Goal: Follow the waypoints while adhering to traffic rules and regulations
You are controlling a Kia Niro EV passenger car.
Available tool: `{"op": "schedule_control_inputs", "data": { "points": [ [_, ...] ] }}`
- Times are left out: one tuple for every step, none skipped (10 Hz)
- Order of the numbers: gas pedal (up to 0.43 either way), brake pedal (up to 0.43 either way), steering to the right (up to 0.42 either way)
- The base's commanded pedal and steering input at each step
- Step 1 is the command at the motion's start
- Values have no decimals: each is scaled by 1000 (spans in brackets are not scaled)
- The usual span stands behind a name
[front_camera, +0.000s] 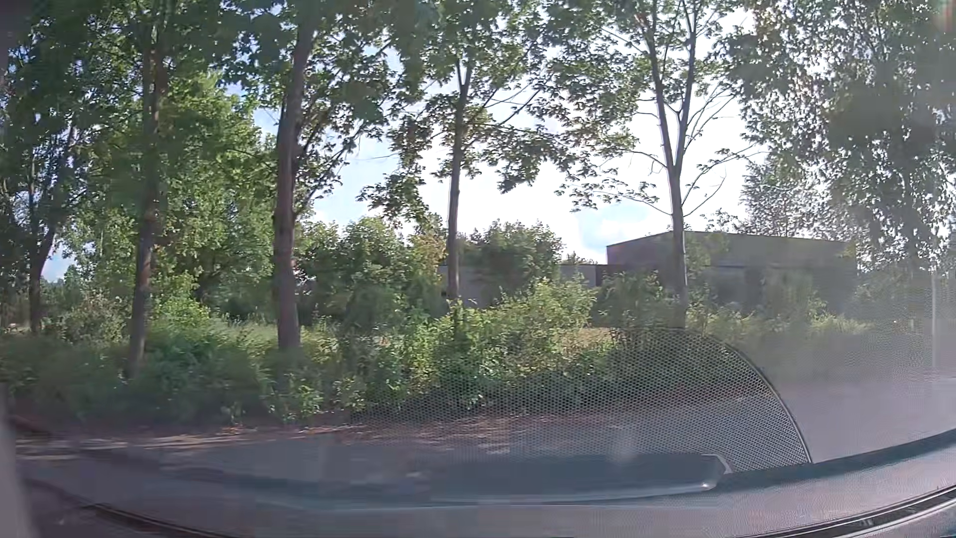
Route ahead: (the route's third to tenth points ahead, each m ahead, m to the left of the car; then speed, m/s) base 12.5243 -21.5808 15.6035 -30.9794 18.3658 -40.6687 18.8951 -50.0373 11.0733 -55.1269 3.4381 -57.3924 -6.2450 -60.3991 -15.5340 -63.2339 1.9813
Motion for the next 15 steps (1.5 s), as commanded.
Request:
{"op": "schedule_control_inputs", "data": {
  "points": [
    [0, 12, 654],
    [0, 12, 650],
    [0, 12, 649],
    [0, 12, 650],
    [0, 12, 656],
    [0, 12, 668],
    [0, 12, 677],
    [0, 12, 689],
    [0, 12, 695],
    [0, 12, 700],
    [0, 12, 703],
    [0, 12, 708],
    [0, 12, 714],
    [0, 12, 718],
    [0, 12, 728]
  ]
}}
